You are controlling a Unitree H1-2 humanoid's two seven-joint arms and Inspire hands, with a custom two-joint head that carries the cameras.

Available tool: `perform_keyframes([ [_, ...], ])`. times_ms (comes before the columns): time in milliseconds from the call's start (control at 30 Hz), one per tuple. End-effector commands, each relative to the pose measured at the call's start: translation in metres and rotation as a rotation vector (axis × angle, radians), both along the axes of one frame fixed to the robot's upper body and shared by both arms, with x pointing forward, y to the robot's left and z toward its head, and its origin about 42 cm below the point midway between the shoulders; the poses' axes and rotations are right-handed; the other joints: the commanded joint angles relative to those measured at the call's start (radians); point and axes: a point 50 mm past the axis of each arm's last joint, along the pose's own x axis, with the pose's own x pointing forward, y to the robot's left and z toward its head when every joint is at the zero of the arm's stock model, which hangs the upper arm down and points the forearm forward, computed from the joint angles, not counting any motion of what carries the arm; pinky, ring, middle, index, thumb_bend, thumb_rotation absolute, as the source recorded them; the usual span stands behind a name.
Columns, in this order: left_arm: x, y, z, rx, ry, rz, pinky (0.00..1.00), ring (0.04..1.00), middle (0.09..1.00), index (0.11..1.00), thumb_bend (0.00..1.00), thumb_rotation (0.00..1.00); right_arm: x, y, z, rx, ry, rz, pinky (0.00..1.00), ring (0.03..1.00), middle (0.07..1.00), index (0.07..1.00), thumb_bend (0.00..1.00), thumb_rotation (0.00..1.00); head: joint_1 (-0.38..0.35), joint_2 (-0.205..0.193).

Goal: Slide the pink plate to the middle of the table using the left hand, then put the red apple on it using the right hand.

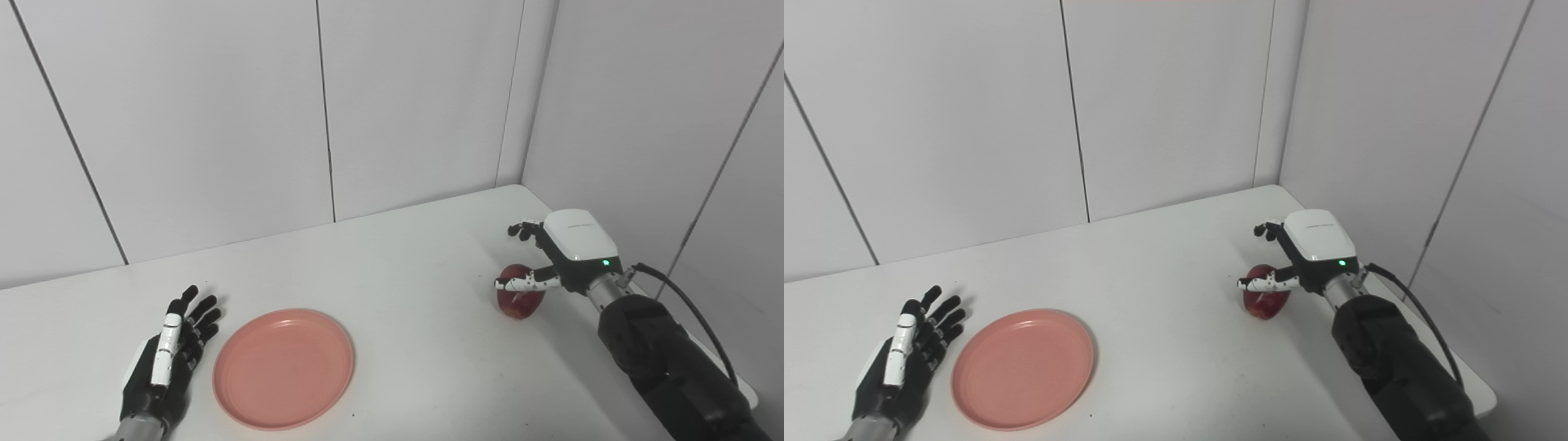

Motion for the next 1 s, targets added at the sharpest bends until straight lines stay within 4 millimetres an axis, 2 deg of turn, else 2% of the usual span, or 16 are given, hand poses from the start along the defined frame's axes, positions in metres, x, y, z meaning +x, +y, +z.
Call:
perform_keyframes([
  [0,-0.011,0.000,-0.022,0.023,0.116,-0.009,0.94,0.916,0.918,0.953,0.57,0.92,0.007,-0.001,0.016,-0.023,-0.063,0.029,0.54,0.618,0.688,0.701,0.97,0.68,0.001,0.001],
  [167,-0.011,0.001,-0.022,0.020,0.113,-0.014,0.94,0.925,0.924,0.959,0.57,0.93,0.010,-0.002,-0.001,-0.011,-0.023,0.018,0.55,0.621,0.685,0.709,0.96,0.67,0.002,0.002],
  [367,-0.012,0.001,-0.021,0.025,0.112,-0.014,0.94,0.925,0.924,0.960,0.57,0.94,0.015,-0.004,-0.018,0.000,0.023,0.006,0.48,0.574,0.660,0.709,0.95,0.68,0.005,0.005],
  [467,-0.011,0.001,-0.021,0.023,0.112,-0.016,0.94,0.927,0.926,0.962,0.57,0.94,0.016,-0.004,-0.023,0.014,0.038,0.002,0.49,0.597,0.683,0.706,0.94,0.68,0.005,0.005],
  [667,-0.011,0.001,-0.022,0.023,0.114,-0.017,0.95,0.927,0.926,0.961,0.58,0.93,0.017,-0.001,-0.028,0.022,0.046,0.013,0.55,0.669,0.740,0.709,0.95,0.70,0.005,0.005],
  [967,-0.011,0.001,-0.022,0.016,0.115,-0.018,0.95,0.931,0.929,0.960,0.57,0.93,0.020,0.001,-0.028,0.017,0.050,0.014,0.54,0.656,0.726,0.698,0.91,0.68,0.007,0.005],
])
